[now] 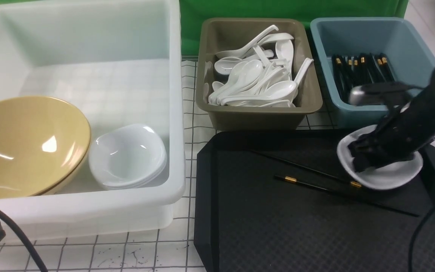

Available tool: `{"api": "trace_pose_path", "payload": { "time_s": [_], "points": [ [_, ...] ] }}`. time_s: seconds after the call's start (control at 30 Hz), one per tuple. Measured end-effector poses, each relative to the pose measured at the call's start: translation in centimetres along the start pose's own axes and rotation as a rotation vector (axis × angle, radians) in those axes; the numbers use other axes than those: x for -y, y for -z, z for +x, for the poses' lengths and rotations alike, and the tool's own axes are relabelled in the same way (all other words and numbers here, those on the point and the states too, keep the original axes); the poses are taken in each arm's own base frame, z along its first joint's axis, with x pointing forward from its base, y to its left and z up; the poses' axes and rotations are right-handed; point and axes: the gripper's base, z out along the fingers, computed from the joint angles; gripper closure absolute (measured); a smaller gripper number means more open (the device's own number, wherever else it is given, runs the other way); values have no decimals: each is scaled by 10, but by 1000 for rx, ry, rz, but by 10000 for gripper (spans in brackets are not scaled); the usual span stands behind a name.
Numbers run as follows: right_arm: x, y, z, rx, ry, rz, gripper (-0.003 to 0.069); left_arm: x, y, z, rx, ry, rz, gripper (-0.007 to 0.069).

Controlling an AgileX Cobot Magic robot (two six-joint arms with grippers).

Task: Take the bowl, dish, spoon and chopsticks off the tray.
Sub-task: Use the right arm to grab the plate

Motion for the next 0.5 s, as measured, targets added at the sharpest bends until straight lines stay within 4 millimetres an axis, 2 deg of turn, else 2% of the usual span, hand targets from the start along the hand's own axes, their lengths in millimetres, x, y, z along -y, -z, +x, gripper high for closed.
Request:
{"api": "trace_pose_path", "payload": {
  "time_s": [0.13,0.23,0.37,0.47,0.5],
  "points": [
    [-25,-1,0,-20,65,-62,277,0,0,0,1,-1,0,637],
    [-33,12,-1,-33,94,-89,277,0,0,0,1,-2,-1,637],
    [-10,42,-4,37,81,-30,277,0,0,0,0,-1,-1,637],
    [15,45,-5,67,32,12,277,0,0,0,0,-1,-1,637],
    [17,43,-5,65,26,15,277,0,0,0,0,-1,-1,637]
  ]
}}
